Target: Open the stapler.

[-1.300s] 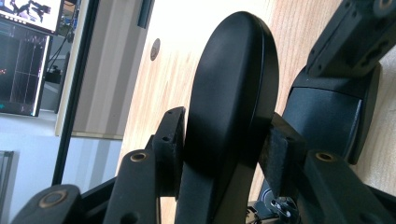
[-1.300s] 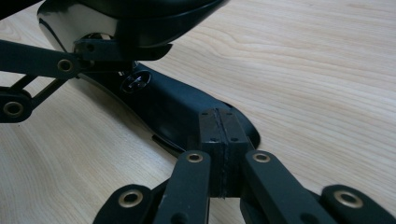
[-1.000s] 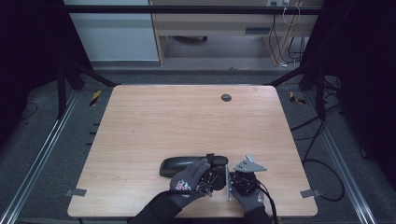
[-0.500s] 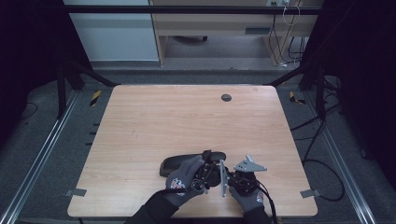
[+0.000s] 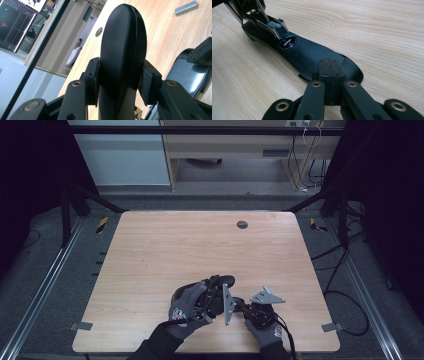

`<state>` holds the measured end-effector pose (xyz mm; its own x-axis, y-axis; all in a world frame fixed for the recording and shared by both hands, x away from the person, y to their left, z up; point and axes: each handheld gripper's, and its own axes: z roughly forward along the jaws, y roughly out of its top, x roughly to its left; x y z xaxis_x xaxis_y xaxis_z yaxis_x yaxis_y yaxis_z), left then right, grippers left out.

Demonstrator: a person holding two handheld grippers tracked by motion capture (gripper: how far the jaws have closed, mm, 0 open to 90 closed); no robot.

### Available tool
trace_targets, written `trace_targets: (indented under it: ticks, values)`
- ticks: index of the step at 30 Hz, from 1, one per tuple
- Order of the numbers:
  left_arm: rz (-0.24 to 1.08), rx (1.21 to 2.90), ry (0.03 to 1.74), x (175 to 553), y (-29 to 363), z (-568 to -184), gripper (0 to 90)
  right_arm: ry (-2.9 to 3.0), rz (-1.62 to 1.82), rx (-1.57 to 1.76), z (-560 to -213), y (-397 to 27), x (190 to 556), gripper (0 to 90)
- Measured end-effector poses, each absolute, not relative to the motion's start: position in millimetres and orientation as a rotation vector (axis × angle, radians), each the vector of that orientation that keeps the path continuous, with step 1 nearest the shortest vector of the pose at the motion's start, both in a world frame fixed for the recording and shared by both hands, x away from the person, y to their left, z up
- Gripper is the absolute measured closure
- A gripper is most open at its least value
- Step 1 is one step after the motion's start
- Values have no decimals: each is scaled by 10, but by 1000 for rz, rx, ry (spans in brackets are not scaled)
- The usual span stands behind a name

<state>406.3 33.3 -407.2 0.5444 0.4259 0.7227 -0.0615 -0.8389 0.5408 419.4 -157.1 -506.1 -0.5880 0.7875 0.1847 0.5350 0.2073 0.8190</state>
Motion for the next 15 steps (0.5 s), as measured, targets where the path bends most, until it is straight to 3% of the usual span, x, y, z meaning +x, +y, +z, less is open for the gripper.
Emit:
trace_targets:
  ticks: [15]
  values:
    - [1229, 2167, 384, 4039, 632, -3879, 586, 2212, 1320, 1252, -5061, -1570, 4193, 900]
